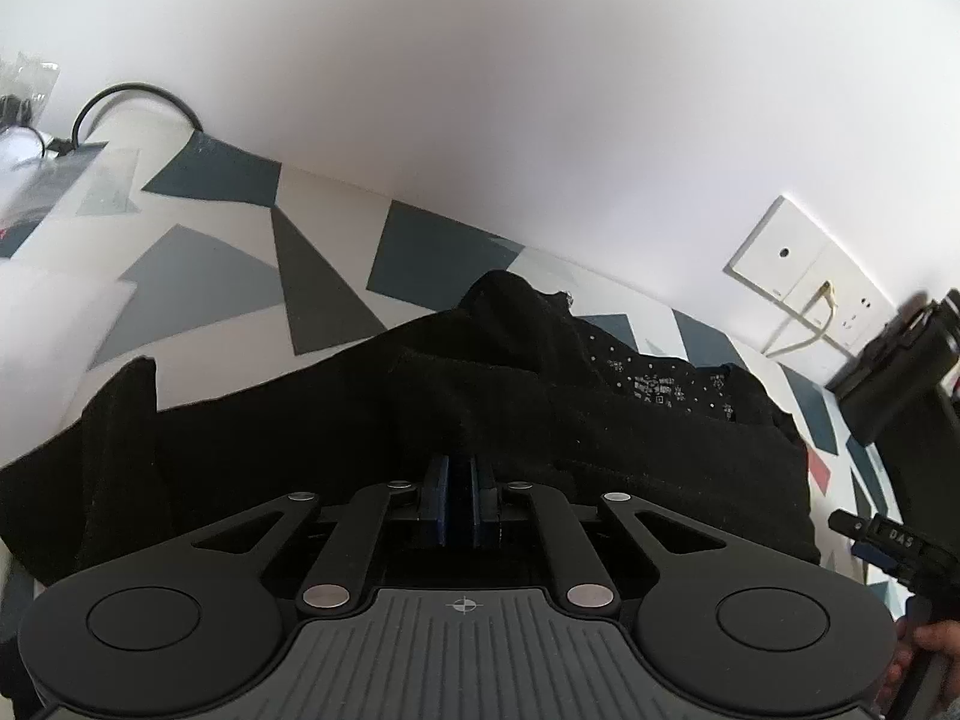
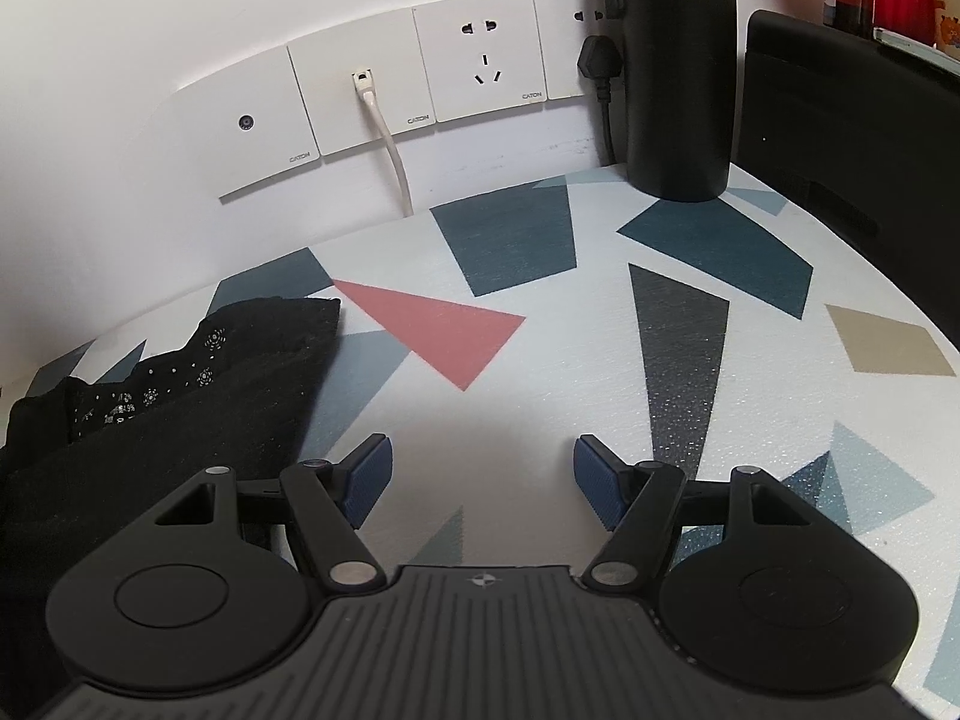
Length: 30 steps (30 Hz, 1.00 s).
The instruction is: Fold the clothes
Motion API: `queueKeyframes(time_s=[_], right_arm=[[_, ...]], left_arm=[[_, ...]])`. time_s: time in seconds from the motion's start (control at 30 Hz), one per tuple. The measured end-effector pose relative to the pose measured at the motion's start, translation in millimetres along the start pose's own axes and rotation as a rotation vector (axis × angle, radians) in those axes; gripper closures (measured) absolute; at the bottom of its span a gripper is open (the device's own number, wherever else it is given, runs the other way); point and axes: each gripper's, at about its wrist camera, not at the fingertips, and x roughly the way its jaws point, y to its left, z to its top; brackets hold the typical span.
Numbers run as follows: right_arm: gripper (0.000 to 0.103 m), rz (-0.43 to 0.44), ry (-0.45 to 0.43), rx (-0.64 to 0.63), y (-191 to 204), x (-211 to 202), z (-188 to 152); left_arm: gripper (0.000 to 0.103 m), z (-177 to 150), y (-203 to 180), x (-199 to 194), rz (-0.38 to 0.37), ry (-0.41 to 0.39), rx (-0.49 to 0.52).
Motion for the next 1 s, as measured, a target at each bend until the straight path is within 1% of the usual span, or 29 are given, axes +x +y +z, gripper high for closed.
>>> queueKeyframes(time_s=[0.1,0.13,0.17,0.2,0.23,0.27,0.3,0.37,0.43,0.5,0.57,0.63,0.67,0.73,0.83,0.9,0.97,1.0], right_arm=[[0.034,0.000,0.000,-0.003,1,0,0],[0.034,0.000,-0.001,-0.003,1,0,0],[0.034,-0.002,-0.001,-0.005,1,0,0],[0.033,-0.003,-0.001,-0.006,2,0,0],[0.033,-0.003,0.000,-0.004,2,0,0],[0.033,-0.003,0.001,0.000,1,-1,0],[0.033,-0.003,0.002,0.003,0,-2,-1],[0.033,-0.003,0.004,0.010,-1,-3,-1],[0.033,-0.003,0.007,0.016,-2,-4,-2],[0.033,-0.003,0.009,0.023,-3,-5,-2],[0.033,-0.003,0.011,0.029,-5,-6,-3],[0.033,-0.006,0.017,0.037,-4,-7,-3],[0.033,-0.006,0.021,0.044,-4,-8,-3],[0.033,-0.003,0.033,0.064,-5,-10,-3],[0.033,-0.001,0.043,0.087,-6,-15,-3],[0.033,-0.003,0.039,0.089,-6,-22,-3],[0.033,-0.004,0.034,0.092,-7,-28,-4],[0.033,-0.007,0.029,0.093,-8,-31,-4]], left_arm=[[0.097,3,-7,-2,0.014,-0.015,0.036],[0.096,4,-9,0,0.023,-0.005,0.047],[0.094,4,-10,4,0.035,0.023,0.055],[0.082,4,-11,8,0.042,0.056,0.061],[0.067,3,-10,10,0.046,0.078,0.071],[0.061,1,-10,7,0.045,0.074,0.085],[0.052,-2,-8,2,0.043,0.054,0.098],[0.052,-10,-2,-15,0.034,0.010,0.122],[0.051,-22,8,-32,0.060,-0.007,0.116],[0.051,-36,21,-51,0.121,-0.022,0.094],[0.047,-49,36,-69,0.187,-0.037,0.057],[0.037,-56,48,-80,0.244,-0.046,0.021],[0.036,-58,54,-83,0.267,-0.047,0.004],[0.036,-59,63,-85,0.284,-0.050,-0.024],[0.030,-56,67,-78,0.309,-0.045,-0.016],[0.030,-56,71,-72,0.341,-0.028,-0.011],[0.043,-56,76,-68,0.364,-0.013,-0.020],[0.069,-56,77,-69,0.375,-0.018,-0.014]])
